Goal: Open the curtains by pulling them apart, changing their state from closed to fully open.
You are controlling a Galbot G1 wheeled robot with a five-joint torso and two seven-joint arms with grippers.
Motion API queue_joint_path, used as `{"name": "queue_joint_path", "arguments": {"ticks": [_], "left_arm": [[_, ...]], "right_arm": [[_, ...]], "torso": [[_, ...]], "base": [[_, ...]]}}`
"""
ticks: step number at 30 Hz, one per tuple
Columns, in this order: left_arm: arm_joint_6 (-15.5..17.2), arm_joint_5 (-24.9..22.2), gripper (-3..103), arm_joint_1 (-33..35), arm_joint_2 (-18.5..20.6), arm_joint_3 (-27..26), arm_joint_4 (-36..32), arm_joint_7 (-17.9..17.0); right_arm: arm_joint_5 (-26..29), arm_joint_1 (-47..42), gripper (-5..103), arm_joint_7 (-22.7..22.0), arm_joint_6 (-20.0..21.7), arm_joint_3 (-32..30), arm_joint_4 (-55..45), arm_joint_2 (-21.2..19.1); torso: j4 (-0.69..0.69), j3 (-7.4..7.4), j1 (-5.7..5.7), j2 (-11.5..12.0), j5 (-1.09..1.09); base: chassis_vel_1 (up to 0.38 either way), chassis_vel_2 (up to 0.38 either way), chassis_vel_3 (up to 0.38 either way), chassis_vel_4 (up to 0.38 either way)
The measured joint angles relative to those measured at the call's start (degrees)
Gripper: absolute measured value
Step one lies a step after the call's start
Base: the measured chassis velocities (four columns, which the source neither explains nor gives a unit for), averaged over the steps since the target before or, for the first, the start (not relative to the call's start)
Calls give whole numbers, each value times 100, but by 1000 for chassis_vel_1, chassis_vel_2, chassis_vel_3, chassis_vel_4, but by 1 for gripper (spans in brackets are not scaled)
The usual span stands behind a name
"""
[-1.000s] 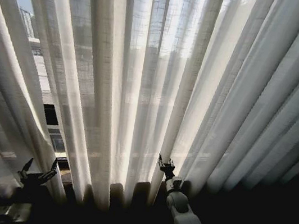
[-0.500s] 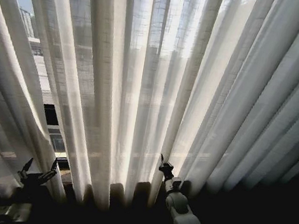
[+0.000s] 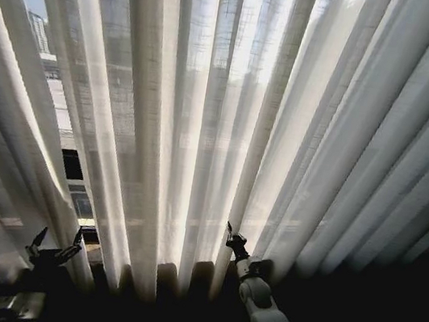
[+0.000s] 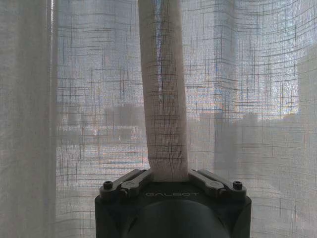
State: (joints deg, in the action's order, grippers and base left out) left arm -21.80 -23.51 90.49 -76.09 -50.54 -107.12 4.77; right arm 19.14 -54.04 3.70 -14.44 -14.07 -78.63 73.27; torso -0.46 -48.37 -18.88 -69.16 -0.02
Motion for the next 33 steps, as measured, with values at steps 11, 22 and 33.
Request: {"name": "queue_joint_path", "arguments": {"ticks": [11,22,33], "left_arm": [[0,0,100,0,0,1,0,0],[0,0,100,0,0,1,0,0],[0,0,100,0,0,1,0,0]], "right_arm": [[1,29,0,172,-41,-34,134,37],[-9,243,0,480,-97,11,346,116],[7,336,0,589,-142,36,523,204]], "torso": [[-1,0,1,0,1],[-1,0,0,0,2],[-2,0,0,-1,2]], "base": [[-188,-204,229,202],[-325,-313,325,323],[-368,-355,348,362]]}}
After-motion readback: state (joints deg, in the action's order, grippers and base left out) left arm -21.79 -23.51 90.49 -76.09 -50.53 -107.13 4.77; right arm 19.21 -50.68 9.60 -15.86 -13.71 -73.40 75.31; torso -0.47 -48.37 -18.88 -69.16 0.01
